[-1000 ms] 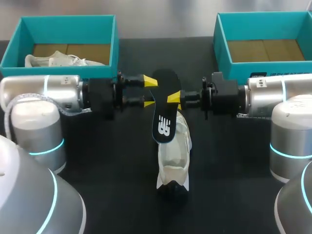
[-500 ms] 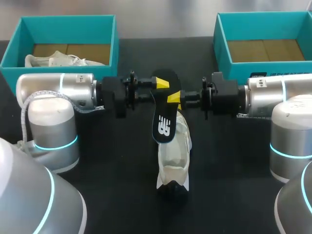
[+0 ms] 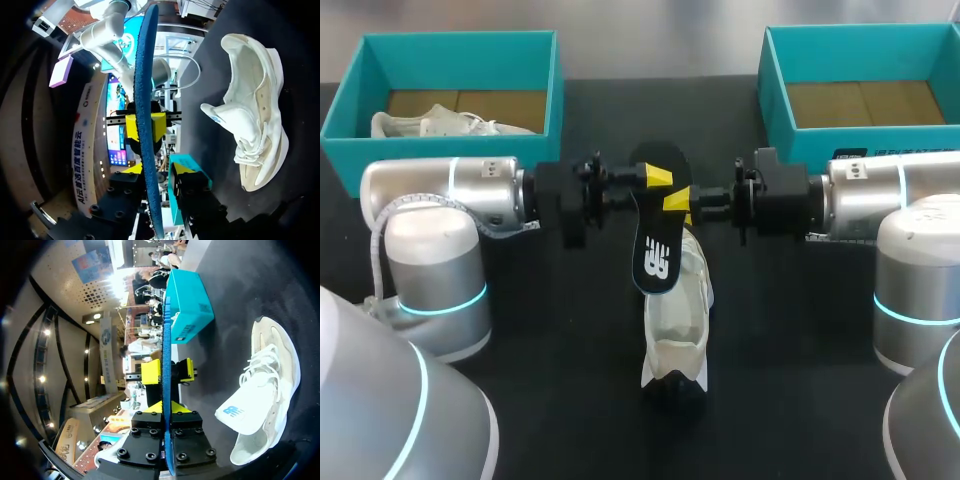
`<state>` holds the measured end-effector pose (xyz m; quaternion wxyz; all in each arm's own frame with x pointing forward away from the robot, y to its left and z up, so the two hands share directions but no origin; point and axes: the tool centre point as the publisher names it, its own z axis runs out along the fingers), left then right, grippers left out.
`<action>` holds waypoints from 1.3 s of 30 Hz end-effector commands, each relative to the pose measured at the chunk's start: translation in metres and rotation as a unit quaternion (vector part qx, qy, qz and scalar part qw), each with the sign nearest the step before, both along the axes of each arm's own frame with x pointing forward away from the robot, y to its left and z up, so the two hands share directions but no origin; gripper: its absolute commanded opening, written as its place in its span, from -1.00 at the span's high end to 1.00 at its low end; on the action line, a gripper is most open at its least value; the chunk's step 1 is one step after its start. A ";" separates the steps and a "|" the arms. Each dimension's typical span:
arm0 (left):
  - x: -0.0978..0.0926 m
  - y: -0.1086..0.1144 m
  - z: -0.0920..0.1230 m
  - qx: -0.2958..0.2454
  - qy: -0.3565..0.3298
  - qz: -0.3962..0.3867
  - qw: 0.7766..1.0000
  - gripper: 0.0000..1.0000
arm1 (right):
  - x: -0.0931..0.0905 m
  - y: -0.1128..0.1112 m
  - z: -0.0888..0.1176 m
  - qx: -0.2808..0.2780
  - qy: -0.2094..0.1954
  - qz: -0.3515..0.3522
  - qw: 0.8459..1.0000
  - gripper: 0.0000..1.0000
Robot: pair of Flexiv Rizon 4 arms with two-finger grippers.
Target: Take the shoe out of the shoebox, open the shoe tongue, remove and reinsert the insole, then place the shoe into the shoebox
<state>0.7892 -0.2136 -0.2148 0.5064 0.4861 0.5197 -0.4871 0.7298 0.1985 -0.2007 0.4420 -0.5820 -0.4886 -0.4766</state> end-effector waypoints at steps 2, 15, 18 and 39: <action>-0.004 0.000 -0.003 -0.005 0.000 0.008 1.000 0.40 | 0.000 0.001 0.001 -0.003 0.001 0.000 1.000 1.00; -0.005 0.001 0.000 -0.012 -0.004 0.009 1.000 0.33 | 0.000 0.001 0.001 -0.003 0.001 0.000 1.000 1.00; -0.005 0.001 0.002 -0.014 -0.006 0.010 1.000 0.33 | 0.000 0.001 0.001 -0.003 0.001 0.000 1.000 1.00; -0.008 0.000 0.003 -0.018 -0.010 0.010 1.000 1.00 | 0.000 0.001 0.001 -0.003 0.001 0.000 1.000 1.00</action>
